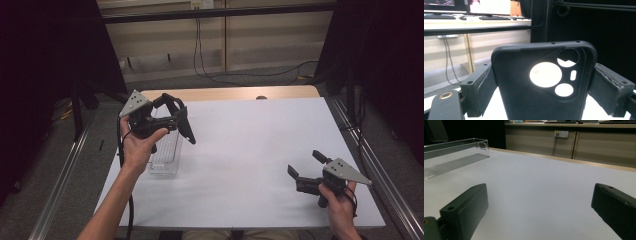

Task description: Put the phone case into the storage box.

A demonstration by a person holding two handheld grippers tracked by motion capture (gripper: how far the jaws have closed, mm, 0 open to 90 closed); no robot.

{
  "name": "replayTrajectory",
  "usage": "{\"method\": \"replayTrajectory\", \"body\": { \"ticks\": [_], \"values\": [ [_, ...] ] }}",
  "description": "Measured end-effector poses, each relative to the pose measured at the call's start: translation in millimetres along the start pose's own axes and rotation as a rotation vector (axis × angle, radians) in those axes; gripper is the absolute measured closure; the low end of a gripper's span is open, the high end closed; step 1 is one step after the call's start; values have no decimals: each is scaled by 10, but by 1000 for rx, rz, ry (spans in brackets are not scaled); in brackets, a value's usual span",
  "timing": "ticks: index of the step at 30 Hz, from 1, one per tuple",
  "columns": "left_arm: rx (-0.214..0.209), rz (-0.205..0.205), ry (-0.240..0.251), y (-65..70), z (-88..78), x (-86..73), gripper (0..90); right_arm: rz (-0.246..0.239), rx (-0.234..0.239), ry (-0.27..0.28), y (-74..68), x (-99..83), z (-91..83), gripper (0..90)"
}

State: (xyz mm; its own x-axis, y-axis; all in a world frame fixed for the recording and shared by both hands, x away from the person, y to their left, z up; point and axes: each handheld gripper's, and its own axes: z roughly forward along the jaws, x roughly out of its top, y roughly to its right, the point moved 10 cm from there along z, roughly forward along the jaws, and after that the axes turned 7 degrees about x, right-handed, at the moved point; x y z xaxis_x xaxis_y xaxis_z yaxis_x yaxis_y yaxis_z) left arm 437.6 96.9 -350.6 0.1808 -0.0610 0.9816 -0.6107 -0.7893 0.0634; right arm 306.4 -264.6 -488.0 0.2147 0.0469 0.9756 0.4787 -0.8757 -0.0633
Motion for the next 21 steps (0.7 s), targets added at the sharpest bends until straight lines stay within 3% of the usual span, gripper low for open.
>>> {"method": "replayTrajectory", "body": {
  "ticks": [3,5,16,21],
  "values": [
    [23,-30,17,-56,16,24,137,-3,14,-8,-9,-19,5,3],
    [31,-18,12,-85,12,25,137,-4,11,-10,-2,-23,5,4],
    [133,-31,17,-448,40,103,137,-8,19,-13,-9,-33,8,2],
    [158,-28,7,-535,86,106,137,-9,20,-14,-15,-37,14,2]
  ]
}}
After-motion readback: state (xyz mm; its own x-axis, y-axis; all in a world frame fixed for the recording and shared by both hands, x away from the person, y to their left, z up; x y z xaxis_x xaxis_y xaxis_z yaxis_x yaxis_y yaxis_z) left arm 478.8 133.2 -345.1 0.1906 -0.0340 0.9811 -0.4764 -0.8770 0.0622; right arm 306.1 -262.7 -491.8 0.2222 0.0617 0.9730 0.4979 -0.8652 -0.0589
